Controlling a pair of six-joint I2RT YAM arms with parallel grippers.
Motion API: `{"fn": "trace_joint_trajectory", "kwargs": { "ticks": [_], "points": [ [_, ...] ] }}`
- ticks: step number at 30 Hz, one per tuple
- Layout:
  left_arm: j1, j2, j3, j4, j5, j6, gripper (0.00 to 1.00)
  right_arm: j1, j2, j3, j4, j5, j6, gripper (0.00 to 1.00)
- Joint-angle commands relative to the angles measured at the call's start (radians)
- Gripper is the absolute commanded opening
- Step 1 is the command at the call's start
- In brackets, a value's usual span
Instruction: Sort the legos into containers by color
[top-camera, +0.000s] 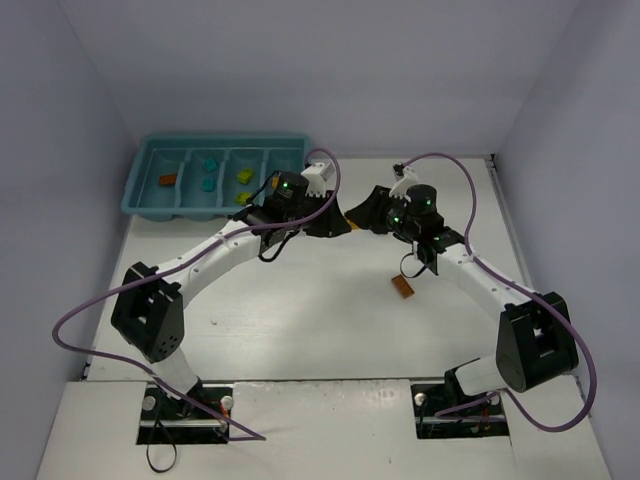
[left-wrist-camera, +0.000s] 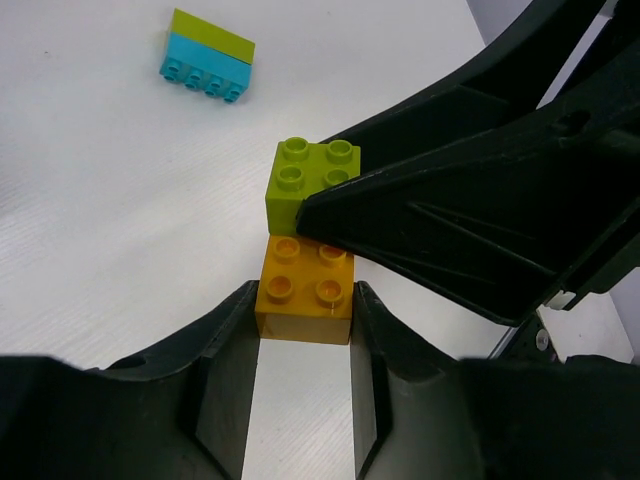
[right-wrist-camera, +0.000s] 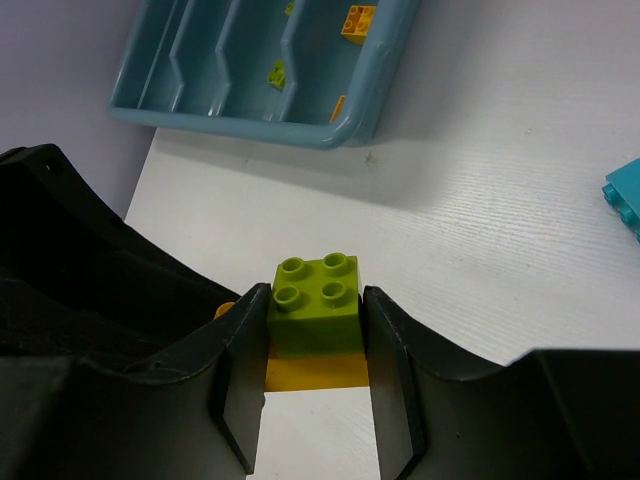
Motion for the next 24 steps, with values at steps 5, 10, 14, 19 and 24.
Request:
{"fn": "trace_joint_trajectory", "kwargs": {
  "ticks": [5,10,14,19,24],
  "points": [
    [-0.002,-0.013,0.027,0.054,0.019,-0.025,0.0,0.006,-0.012,-0.001,0.104,-0.011,0.027,0.0],
    [-0.004,-0.035,-0.045,0.042,0.064,-0.039,0.0,-0.02,-0.006,0.009,0.106,0.021,0.04,0.0],
    [-0.002,-0.07,-0.139,0.052,0.079,-0.047,0.0,-0.048,0.003,0.037,0.106,0.03,0.038,0.0],
    [-0.001,-0.105,-0.168,0.0,0.075,-0.014,0.0,-0.076,0.02,0.079,0.098,0.044,0.021,0.0],
    [0.039,-0.131,-0.118,-0.072,-0.031,0.044,0.0,-0.102,0.02,0.12,0.062,0.05,-0.026,0.0]
  ]
}}
